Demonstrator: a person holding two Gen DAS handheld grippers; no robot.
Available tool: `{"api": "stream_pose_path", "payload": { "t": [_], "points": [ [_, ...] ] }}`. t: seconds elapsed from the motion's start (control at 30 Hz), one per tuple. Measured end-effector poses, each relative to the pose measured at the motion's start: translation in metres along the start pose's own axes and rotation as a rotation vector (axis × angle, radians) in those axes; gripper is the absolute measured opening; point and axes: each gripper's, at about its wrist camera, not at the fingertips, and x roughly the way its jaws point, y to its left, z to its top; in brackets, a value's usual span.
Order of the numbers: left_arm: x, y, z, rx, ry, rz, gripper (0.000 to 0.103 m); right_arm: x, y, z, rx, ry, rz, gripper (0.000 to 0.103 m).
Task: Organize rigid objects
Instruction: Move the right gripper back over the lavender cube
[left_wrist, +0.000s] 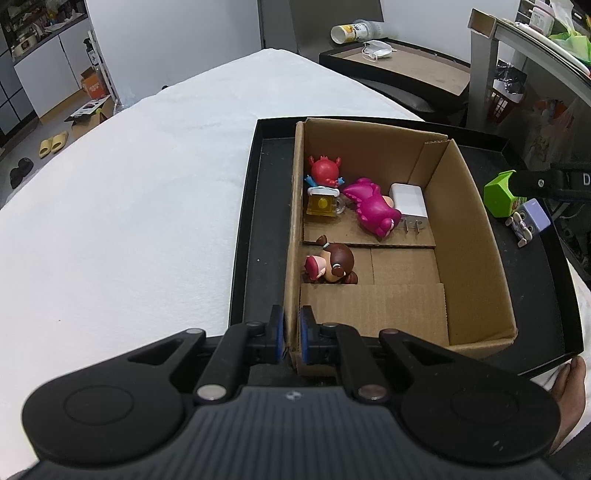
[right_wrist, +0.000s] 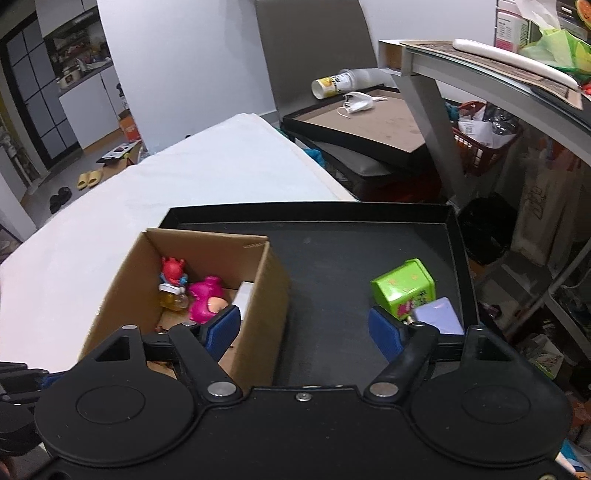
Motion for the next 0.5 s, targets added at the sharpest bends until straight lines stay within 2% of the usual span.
{"api": "stream_pose_path", "payload": {
  "t": [0.3, 0.5],
  "points": [
    [0.000, -0.003, -0.001, 0.005, -0.002, 0.018, 0.008, 0.013, -0.014, -0.004, 0.012, 0.033, -0.050, 0.077],
    [0.001, -0.004, -0.001, 0.010, 0.002, 0.026, 0.008, 0.024, -0.027, -0.003, 0.015, 0.039, -0.114, 0.077]
  ]
}}
